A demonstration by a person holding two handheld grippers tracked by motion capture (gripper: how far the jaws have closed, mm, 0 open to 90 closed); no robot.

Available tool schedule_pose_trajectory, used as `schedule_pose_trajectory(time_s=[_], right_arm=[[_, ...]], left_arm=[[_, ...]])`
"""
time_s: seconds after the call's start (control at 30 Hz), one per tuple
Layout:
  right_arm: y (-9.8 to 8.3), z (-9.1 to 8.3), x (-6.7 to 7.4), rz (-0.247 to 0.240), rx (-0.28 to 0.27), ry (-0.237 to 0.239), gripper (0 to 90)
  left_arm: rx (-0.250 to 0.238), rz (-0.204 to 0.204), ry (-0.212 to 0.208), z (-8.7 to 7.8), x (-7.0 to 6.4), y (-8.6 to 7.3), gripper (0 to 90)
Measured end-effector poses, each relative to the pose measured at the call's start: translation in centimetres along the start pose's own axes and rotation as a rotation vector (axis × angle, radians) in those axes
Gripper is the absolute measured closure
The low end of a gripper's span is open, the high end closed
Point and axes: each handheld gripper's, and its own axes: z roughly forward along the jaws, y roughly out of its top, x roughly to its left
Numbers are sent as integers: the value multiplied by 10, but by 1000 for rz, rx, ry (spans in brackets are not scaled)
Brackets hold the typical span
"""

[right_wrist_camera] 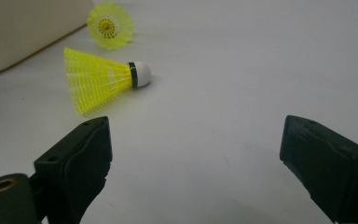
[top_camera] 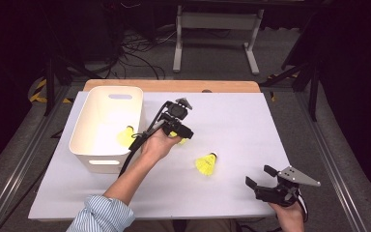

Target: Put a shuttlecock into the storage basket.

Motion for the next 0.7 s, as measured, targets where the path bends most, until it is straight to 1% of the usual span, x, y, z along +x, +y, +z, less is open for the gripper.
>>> schedule_pose_trajectory(time_s=[0.17, 0.27, 0.3, 0.47, 0.57, 0.7], right_arm=[[0, 0, 0, -3, 1, 4, 96], [0, 0, 0, -3, 1, 3, 96], [0, 0, 0, -3, 2, 3, 96], [0, 1, 0, -3, 4, 3, 96], [0, 1, 0, -3, 4, 4, 96], [0, 1, 0, -3, 4, 5, 96]], left_arm=[[2, -7, 5, 5, 2, 2, 386], [5, -15, 3, 8, 4, 3, 387], [8, -25, 4, 10, 6, 4, 388], [3, -38, 19, 14, 10, 5, 397], [12, -43, 26, 18, 13, 6, 400], [25, -55, 22, 24, 14, 7, 407]])
